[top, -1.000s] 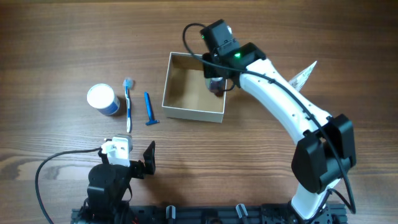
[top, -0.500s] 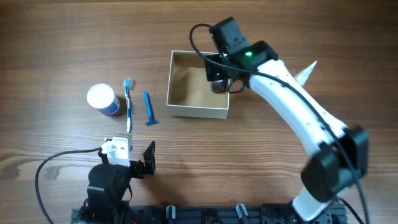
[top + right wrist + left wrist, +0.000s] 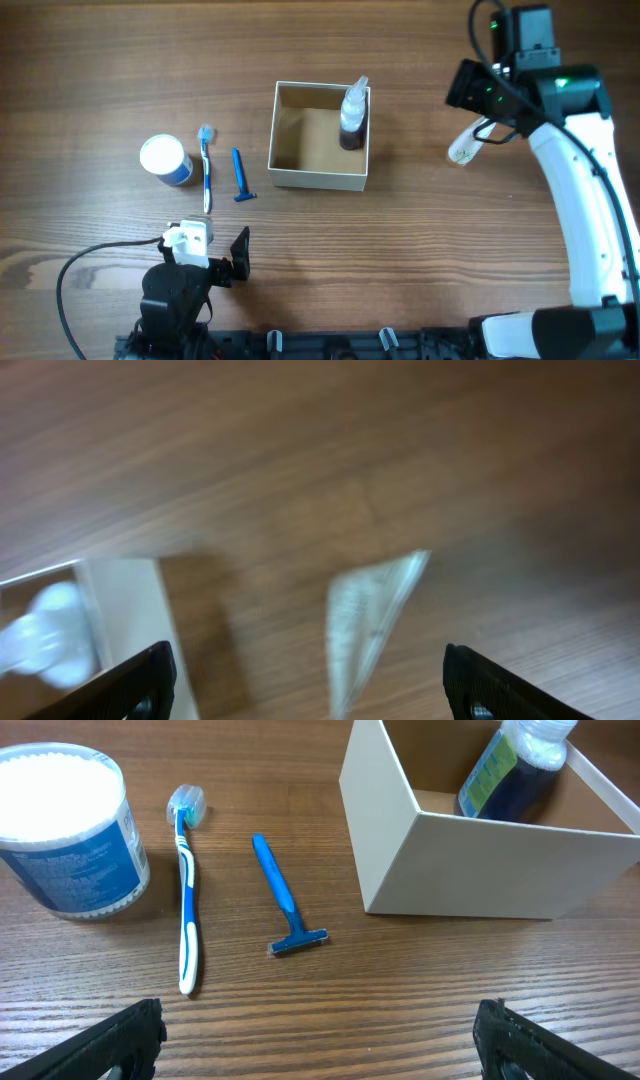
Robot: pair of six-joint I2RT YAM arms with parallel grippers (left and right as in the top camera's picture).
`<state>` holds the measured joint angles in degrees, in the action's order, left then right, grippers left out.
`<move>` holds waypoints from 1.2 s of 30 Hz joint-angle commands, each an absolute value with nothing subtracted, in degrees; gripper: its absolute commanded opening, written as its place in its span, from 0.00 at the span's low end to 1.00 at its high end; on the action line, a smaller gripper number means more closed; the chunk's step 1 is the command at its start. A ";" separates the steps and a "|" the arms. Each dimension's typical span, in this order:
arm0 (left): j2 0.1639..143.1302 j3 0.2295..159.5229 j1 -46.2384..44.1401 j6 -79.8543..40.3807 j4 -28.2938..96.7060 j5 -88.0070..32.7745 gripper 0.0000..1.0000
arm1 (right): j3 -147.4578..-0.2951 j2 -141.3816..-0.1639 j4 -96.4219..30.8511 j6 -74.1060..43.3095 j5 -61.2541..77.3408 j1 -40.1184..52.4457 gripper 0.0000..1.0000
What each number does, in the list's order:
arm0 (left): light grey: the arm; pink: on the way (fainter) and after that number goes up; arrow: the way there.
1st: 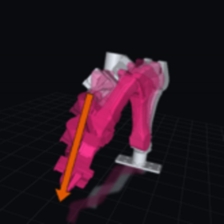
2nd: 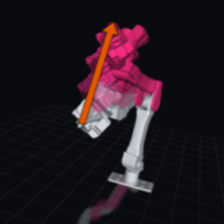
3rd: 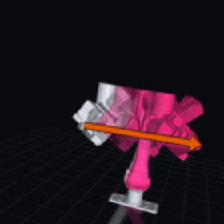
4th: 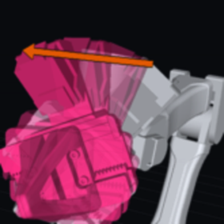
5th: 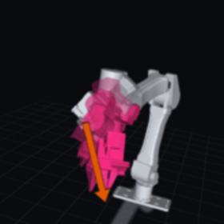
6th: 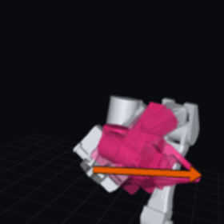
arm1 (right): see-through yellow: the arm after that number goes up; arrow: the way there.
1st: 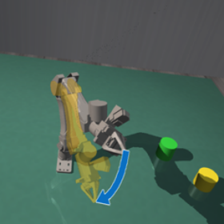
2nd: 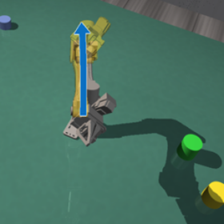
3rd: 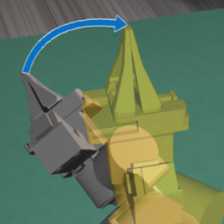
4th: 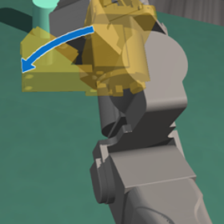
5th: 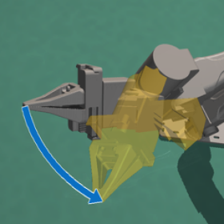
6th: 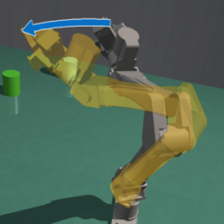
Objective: Pack container
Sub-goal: 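Move the right gripper to the white Pantene tube and grasp it, then carry the tube with the right gripper and drop it into the box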
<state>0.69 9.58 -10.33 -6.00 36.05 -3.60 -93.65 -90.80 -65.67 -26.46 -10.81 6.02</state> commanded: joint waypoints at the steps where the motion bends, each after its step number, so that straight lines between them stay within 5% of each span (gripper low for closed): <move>1: 0.16 9.32 -9.85 -4.89 35.88 -4.49 1.00 | -94.02 -93.69 -66.72 -30.13 -11.00 2.83 0.83; 6: 0.16 9.32 -9.85 -4.89 35.86 -4.49 1.00 | -92.25 -98.63 -66.22 -30.17 -10.74 2.33 0.75; 7: 0.16 9.32 -9.85 -4.89 35.86 -4.49 1.00 | -92.14 -100.16 -65.39 -30.15 -10.72 2.26 0.67; 10: 0.16 9.32 -9.82 -4.89 35.86 -4.49 1.00 | -92.14 -101.91 -64.86 -30.15 -10.72 2.28 0.16; 12: 0.16 9.32 -9.85 -4.89 35.86 -4.49 1.00 | -92.18 -100.86 -64.51 -29.95 -10.76 2.28 0.04; 18: 0.16 9.32 -9.85 -4.89 35.86 -4.49 1.00 | -92.73 -90.15 -66.96 -26.94 -10.66 4.84 0.04; 26: 0.16 9.32 -9.85 -4.89 35.86 -4.49 1.00 | -94.24 -70.91 -71.99 -22.59 -6.72 24.05 0.04; 36: 0.16 9.32 -9.85 -4.89 35.86 -4.49 1.00 | -94.24 -83.15 -60.16 -22.31 -5.65 33.58 0.04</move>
<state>0.69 9.56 -10.33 -6.00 36.05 -3.60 -92.95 -78.24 -63.29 -22.83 -6.17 33.32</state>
